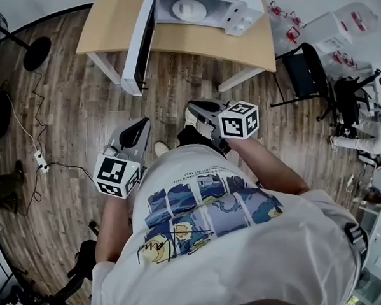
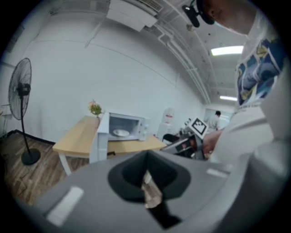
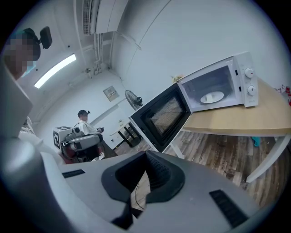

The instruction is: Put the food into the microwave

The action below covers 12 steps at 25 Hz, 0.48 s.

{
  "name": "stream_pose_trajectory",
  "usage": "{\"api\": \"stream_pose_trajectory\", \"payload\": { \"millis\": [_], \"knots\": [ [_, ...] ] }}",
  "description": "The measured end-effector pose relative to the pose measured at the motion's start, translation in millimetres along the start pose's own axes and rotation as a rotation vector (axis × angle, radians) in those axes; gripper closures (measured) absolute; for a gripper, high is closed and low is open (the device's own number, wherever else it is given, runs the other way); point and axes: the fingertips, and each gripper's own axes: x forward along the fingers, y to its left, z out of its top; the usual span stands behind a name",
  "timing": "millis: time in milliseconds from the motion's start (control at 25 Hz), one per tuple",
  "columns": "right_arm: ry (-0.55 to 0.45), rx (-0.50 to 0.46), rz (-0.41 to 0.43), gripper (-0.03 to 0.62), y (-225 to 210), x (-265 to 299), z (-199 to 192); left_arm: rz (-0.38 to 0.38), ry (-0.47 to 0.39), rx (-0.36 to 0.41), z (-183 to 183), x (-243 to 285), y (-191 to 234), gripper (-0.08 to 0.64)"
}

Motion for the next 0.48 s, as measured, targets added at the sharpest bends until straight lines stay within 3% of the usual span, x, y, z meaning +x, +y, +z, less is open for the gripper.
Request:
{"api": "stream_pose_trajectory", "payload": {
  "millis": [280, 480],
  "knots": [
    [0.004, -0.012, -0.019, 0.586, -10.2, -10.0, 3.3, -0.052, 0.000, -0.001, 2.7, 22.6, -10.2, 0.552],
    [0.004, -0.076, -0.046, 0.586, -26.0, -25.3, 11.9, -0.088, 0.005, -0.004, 6.1, 50.0, -20.8, 0.552]
  ]
}}
